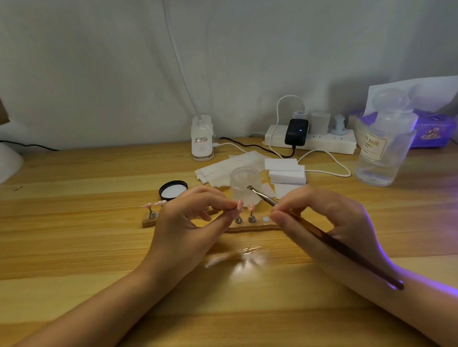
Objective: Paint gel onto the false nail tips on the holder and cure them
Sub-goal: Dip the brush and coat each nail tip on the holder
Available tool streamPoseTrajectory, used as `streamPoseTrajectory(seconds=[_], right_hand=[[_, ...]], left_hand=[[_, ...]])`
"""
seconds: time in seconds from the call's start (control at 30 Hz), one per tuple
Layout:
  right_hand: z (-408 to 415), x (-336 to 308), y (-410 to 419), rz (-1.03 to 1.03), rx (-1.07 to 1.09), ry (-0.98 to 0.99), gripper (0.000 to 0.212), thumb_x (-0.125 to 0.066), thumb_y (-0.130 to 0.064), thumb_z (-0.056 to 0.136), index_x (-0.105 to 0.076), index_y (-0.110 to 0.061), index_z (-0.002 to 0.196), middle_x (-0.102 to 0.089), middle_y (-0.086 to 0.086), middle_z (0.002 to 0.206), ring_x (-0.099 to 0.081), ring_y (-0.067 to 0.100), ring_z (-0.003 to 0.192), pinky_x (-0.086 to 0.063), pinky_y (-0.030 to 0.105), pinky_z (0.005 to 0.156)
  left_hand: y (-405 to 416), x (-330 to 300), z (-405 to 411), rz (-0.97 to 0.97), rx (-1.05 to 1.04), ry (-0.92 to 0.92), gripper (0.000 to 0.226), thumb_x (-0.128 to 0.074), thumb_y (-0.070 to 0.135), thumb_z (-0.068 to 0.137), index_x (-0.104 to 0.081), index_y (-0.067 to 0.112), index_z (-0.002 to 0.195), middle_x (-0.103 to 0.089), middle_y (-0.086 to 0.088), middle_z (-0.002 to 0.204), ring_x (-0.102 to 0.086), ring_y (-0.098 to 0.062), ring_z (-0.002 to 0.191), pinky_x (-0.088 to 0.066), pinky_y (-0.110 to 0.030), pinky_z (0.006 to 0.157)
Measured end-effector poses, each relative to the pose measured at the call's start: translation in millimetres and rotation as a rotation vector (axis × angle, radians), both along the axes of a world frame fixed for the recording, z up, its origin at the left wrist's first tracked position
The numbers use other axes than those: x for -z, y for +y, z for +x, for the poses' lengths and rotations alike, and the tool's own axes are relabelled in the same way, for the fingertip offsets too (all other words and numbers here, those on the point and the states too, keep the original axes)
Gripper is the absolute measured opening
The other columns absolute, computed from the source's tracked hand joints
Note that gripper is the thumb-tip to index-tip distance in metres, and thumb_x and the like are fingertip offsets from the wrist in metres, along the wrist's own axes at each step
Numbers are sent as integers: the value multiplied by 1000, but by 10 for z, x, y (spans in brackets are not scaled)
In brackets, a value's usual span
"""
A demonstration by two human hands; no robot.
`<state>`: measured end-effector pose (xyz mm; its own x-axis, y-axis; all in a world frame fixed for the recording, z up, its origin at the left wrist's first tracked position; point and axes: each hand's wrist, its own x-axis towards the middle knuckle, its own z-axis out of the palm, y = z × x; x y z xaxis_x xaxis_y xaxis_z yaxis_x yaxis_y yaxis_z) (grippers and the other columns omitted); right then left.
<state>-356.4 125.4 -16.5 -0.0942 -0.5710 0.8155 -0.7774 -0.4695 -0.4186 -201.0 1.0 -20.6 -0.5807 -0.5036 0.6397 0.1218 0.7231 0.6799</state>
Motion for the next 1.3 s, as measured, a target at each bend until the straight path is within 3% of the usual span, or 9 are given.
streamPoseTrajectory(seconds=[0.07,0.3,0.53,0.67,0.8,1.03,1.13,1.3], right_hand=[[2,15,-5,5,-9,58,16,-60,-26,82,-67,-13,84,-66,-4,78,-63,14,66,-52,36,57],[19,38,1,12,6,158,23,-61,-31,83,-71,-11,77,-68,-5,74,-63,11,65,-49,35,61],[22,47,-11,-69,-4,109,37,-52,-30,90,-68,-7,67,-64,-2,61,-60,14,56,-47,39,60],[23,47,-14,-56,42,48,34,-52,-31,89,-69,-7,73,-65,-1,68,-62,19,62,-49,43,59],[53,41,-31,-2,56,80,25,-57,-28,84,-70,-9,74,-67,-3,70,-63,14,63,-49,39,61],[54,30,-10,-1,-32,85,38,-51,-36,90,-70,-9,71,-65,-4,65,-60,11,60,-48,36,61],[14,-32,4,2,-24,8,33,-49,-38,89,-66,-14,75,-65,-4,65,-59,7,61,-48,25,58],[-105,-225,-70,119,-23,-405,19,-60,-33,82,-59,-15,79,-68,-7,66,-62,3,57,-46,11,53]], left_hand=[[-8,8,-7,-6,1,3,10,-75,19,74,-73,19,83,-66,10,79,-62,-14,74,-49,-39,58],[-18,20,-6,13,9,7,13,-73,16,73,-71,24,84,-65,11,82,-61,-13,75,-50,-35,60],[-14,20,-7,5,-4,0,11,-72,15,72,-73,17,83,-65,6,79,-60,-15,73,-50,-32,58],[-9,11,-10,0,2,-12,12,-71,18,72,-73,17,84,-65,5,79,-60,-17,74,-49,-31,57],[-3,5,-7,2,11,-1,12,-70,16,71,-72,21,83,-65,7,79,-60,-13,73,-49,-28,57],[-4,4,-18,2,-3,-2,10,-71,17,73,-73,19,82,-64,10,78,-60,-12,73,-47,-23,57],[0,-4,-18,12,-19,8,8,-70,19,73,-72,20,81,-64,11,79,-60,-10,73,-47,-23,58],[9,-21,-3,60,-26,31,9,-68,22,73,-71,20,81,-65,7,84,-62,-12,79,-51,-31,60]])
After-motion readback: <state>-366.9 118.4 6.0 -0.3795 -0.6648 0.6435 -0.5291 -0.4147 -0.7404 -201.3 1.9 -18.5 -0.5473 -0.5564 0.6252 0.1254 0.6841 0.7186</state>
